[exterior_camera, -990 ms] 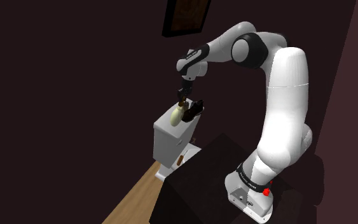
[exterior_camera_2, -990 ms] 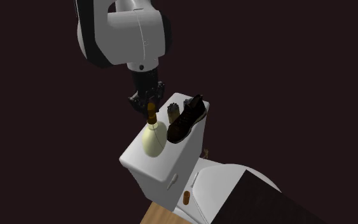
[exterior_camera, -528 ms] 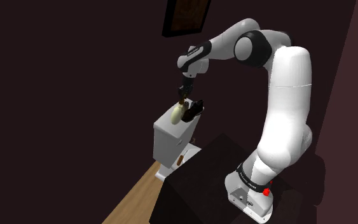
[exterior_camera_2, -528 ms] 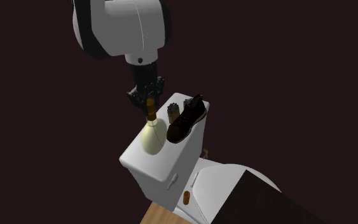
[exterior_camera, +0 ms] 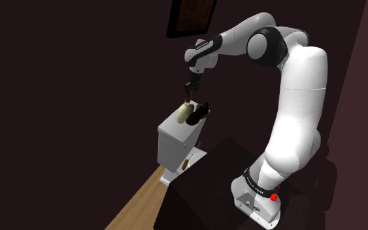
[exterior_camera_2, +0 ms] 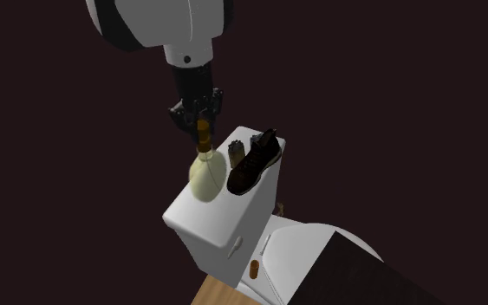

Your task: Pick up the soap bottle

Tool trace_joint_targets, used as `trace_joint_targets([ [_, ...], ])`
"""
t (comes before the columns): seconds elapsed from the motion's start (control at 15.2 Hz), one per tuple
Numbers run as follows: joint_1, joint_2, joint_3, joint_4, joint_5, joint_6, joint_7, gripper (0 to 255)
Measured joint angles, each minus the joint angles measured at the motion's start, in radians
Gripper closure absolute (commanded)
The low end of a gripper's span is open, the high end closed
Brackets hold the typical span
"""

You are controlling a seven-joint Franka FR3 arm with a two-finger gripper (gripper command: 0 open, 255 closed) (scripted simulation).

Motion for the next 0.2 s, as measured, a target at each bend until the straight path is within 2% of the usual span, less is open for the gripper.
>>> trace_joint_targets([
  [0.2,0.001,-0.021,-0.004,0.005,-0.006,-0.025,0.003,255],
])
